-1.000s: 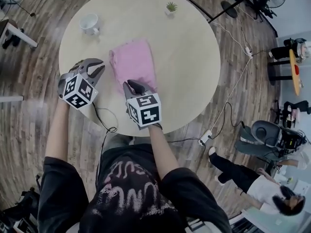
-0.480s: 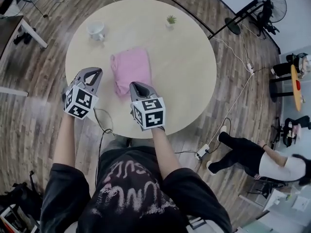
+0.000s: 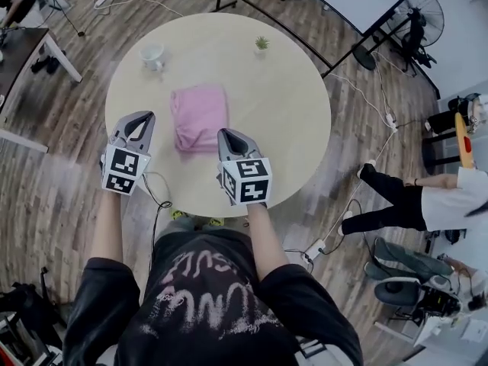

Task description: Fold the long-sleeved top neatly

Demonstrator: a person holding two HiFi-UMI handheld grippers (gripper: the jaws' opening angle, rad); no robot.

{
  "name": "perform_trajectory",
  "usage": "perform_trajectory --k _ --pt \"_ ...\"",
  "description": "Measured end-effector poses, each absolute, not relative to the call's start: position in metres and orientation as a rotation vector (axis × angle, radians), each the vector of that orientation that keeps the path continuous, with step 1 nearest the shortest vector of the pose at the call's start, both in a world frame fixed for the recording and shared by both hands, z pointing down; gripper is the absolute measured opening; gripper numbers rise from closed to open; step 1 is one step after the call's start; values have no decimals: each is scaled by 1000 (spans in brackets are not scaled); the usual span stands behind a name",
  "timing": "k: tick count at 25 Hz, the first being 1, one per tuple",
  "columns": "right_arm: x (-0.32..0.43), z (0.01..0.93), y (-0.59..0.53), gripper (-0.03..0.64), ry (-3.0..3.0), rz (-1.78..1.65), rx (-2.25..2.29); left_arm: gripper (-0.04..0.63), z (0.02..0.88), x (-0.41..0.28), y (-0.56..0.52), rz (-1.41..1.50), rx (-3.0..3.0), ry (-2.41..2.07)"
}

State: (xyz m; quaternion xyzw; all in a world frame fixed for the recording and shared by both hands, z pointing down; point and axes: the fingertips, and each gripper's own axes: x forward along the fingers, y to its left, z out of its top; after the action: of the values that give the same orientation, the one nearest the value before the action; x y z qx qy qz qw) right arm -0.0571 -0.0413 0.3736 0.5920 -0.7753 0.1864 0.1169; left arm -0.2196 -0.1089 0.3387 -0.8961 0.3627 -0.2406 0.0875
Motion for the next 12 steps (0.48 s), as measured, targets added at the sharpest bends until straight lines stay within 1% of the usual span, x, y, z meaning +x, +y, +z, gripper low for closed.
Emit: perform_trajectory --k 6,12 --pt "-33 350 -28 5 -2296 457 1790 12 311 -219 -93 -606 -2649 1195" --pt "-14 341 -11 5 -2307 397 1820 12 299 -220 -70 -560 -2608 1249"
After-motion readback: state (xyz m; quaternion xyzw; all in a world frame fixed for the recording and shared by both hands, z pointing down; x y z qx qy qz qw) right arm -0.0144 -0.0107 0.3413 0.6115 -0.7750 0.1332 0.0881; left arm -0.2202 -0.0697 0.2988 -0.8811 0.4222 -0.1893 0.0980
